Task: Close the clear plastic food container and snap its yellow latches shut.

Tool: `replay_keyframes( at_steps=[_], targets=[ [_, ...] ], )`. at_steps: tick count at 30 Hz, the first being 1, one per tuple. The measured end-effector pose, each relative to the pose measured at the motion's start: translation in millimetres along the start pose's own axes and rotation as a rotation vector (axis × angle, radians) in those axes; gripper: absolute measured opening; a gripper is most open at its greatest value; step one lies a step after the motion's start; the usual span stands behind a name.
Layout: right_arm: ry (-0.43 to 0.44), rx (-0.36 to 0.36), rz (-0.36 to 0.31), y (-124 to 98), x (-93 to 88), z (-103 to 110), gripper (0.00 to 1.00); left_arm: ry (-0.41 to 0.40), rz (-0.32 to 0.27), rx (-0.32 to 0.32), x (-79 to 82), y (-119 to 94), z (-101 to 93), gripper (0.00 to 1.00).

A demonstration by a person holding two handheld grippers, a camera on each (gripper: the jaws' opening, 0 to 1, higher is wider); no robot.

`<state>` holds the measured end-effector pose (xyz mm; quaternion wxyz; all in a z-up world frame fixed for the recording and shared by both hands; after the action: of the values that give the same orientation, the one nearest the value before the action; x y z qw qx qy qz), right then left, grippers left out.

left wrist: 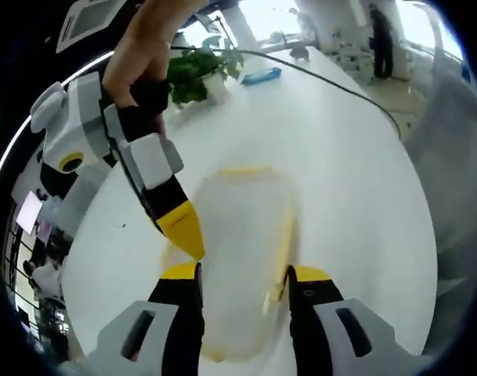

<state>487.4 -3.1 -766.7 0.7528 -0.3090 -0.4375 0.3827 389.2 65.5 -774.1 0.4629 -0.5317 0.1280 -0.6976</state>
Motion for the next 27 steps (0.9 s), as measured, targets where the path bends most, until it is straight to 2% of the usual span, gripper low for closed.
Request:
replay_keyframes(
  at_steps=[12, 27],
  targets=[
    [-0.031, -0.091, -0.054, -1.6, -1.0, 6.4, 0.30, -0.012, -0.026, -0.028, -1.8, -2.1, 2.0, 0.40],
    [-0.083, -0.262, -0.162, -1.8, -6.2, 18.8, 0.30, -0.005, -0.027, -0.027, -1.8, -3.3, 2.2, 0.40]
  ],
)
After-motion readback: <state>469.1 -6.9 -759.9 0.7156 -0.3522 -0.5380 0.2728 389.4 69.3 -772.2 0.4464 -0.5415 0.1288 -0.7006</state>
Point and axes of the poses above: the point that each gripper's makers call its tool centre point, and the gripper's own axes: y roughly forward along the fingers, z roughly to its left, x roughly out of its top, the point moved 7 cm from there along -y, roughly backward along the fingers, and after that the axes turned 4 degrees about x, right-handed, at the moved point
